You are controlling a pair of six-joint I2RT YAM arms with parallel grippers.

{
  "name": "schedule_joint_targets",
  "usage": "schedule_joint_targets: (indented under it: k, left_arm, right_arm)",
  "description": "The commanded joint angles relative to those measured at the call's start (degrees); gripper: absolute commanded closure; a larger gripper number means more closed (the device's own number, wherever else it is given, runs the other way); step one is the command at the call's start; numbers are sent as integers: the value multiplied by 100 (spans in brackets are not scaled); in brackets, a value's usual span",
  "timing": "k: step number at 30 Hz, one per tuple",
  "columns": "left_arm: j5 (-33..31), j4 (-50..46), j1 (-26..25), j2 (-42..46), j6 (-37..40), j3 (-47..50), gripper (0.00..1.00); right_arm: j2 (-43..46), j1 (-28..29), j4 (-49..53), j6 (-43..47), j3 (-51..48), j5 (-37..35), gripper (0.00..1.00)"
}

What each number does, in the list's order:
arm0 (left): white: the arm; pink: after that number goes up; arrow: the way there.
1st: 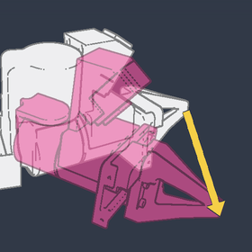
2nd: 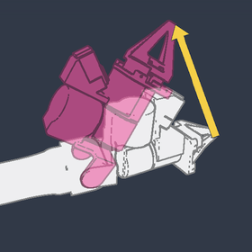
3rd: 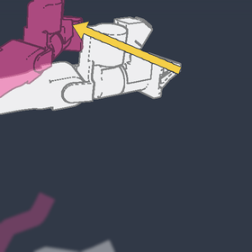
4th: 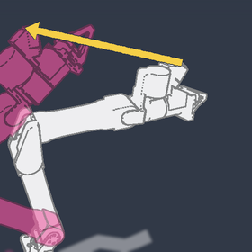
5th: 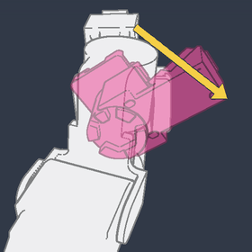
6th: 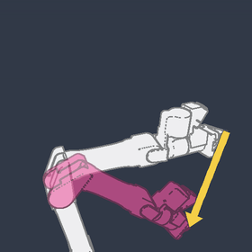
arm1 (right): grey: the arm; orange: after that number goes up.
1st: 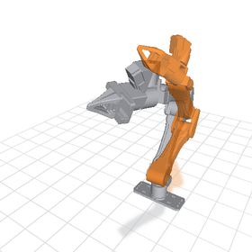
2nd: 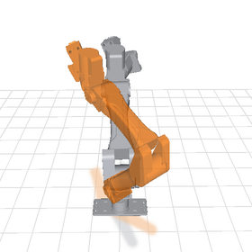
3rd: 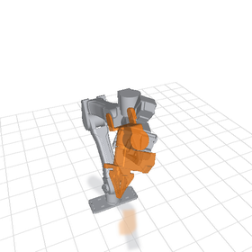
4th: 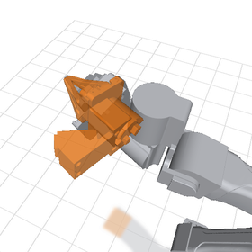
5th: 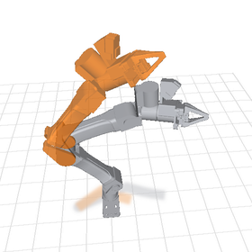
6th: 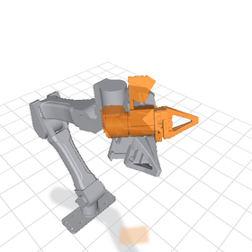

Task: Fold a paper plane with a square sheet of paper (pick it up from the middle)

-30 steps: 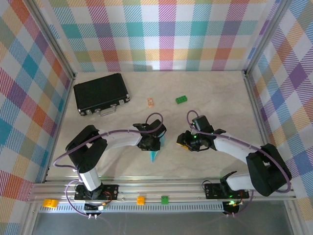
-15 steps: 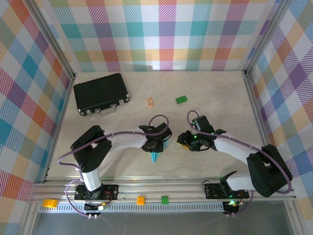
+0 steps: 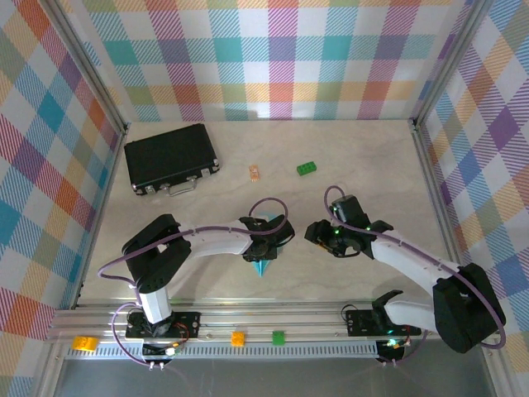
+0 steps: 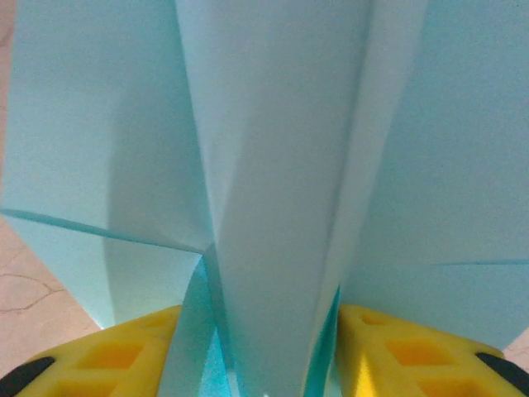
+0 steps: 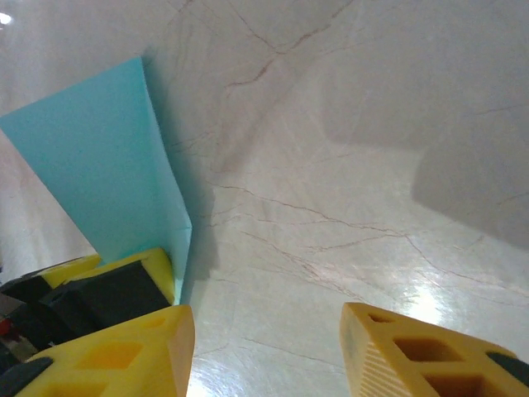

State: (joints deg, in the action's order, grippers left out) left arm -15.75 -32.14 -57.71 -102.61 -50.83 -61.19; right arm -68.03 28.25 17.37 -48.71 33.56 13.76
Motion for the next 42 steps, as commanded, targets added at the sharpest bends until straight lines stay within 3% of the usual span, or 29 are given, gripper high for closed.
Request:
schedule_joint_targets:
  k: [1,17,23,26,30,33,36,39,42]
  left_arm:
    - [-167,-368,-82,-40,-195,-3,51]
    - [-446,-435,-135,895,-445,-184,45]
    - [-803,-378,-153,1728,-369,60,43]
    - [-1289,-311,-87,2343,-90,370,36]
    - [-1164,59,512,3062,456,1019,34]
    - [-900,346,1169,3488,1037,1482,31]
    - [-998,620,1884,3832,1814,1890,19]
    - [-1091,993,2685,4104,2563,2169,2]
    - [-1172,1850,3468,4202,3251,2486,0]
  right_arm:
    - [62,-44,155,128,-71,-45,49]
    - [156,-120,506,446,178,-210,44]
    - [395,-307,1198,1071,738,-1163,36]
    - [500,-495,1562,1537,1138,-1949,29]
    - [556,-750,1299,2135,1179,-2967,22]
    - [518,-960,518,2756,843,-3661,20]
    - [431,-1162,-142,3319,618,-4290,20]
    - [396,-1390,-1591,4061,51,-4202,19]
    - [-113,-1537,-3208,4865,-495,-3531,19]
